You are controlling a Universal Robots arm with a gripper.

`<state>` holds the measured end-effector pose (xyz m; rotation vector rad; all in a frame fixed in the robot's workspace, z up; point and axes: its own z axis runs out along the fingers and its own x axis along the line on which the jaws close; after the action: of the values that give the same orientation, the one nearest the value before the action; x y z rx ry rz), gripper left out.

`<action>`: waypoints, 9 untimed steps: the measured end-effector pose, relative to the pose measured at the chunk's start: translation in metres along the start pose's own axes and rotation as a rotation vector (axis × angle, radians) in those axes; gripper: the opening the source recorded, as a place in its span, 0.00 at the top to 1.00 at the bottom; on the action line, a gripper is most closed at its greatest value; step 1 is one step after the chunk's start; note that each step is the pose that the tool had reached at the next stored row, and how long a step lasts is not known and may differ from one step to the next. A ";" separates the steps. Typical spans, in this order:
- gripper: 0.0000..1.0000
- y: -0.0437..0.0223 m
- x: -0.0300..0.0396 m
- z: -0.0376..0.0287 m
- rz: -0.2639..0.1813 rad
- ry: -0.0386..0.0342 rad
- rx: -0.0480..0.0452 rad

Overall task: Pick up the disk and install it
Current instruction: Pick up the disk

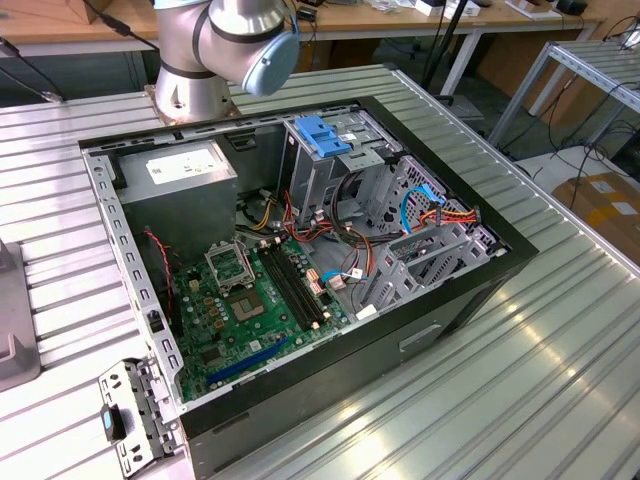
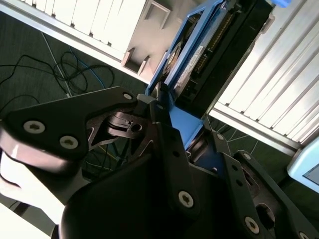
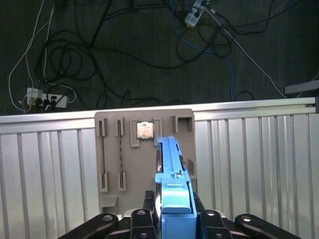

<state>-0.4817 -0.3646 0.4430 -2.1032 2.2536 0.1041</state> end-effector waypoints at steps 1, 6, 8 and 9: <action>0.63 0.0016 0.0002 0.0009 0.000 0.0000 -0.0001; 0.63 0.0070 0.0009 0.0050 0.000 0.0000 0.0001; 0.63 0.0084 0.0012 0.0063 0.000 0.0001 -0.0001; 0.63 0.0090 0.0013 0.0070 0.000 0.0001 -0.0001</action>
<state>-0.4908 -0.3646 0.4361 -2.1033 2.2537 0.1041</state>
